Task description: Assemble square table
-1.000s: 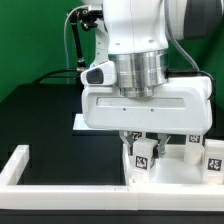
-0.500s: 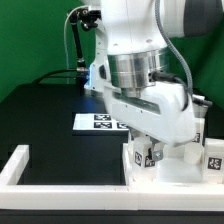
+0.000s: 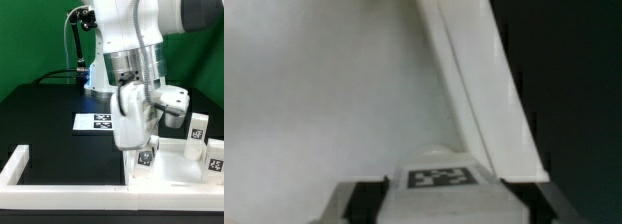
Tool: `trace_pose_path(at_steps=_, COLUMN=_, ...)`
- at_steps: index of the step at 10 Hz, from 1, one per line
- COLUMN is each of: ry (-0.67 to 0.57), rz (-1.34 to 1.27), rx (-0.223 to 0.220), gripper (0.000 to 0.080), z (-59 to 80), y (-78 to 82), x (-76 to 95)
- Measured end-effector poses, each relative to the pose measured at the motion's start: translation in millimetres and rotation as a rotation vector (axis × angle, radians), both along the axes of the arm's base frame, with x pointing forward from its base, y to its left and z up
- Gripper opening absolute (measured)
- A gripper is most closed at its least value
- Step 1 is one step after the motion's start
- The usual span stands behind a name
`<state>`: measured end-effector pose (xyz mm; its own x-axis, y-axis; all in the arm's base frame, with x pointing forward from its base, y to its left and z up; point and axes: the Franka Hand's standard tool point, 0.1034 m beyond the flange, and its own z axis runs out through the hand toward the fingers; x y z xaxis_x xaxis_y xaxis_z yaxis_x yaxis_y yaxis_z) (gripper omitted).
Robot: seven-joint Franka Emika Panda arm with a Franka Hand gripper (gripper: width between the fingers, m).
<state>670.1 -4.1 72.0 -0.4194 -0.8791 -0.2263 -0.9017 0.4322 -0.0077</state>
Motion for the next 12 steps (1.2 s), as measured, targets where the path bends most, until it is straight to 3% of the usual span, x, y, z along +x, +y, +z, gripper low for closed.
trace_pose_path(at_steps=2, ry=0.006, rz=0.0, rx=-0.012, gripper=0.0291, z=-0.6, y=-0.6, x=-1.1)
trace_pose_path(at_steps=4, ry=0.004, rz=0.009, rx=-0.013, gripper=0.054, z=-0.6, y=0.4, x=-1.0)
trace_pose_path(at_steps=5, ry=-0.01, rz=0.02, rx=-0.016, gripper=0.0624, z=6.0, y=4.1, x=-2.9)
trace_pose_path(at_steps=6, ry=-0.032, rz=0.03, rx=-0.013, gripper=0.0624, z=22.6, y=6.5, x=-5.2)
trace_pose_path(at_steps=8, ry=-0.072, rz=0.039, rx=0.01, gripper=0.0646, z=73.7, y=13.6, x=-7.5)
trace_pose_path(at_steps=9, ry=-0.079, rz=0.038, rx=0.023, gripper=0.0646, z=82.8, y=14.6, x=-6.8)
trace_pose_path(at_steps=12, ry=-0.071, rz=0.045, rx=0.02, gripper=0.0648, z=74.9, y=15.5, x=-7.9)
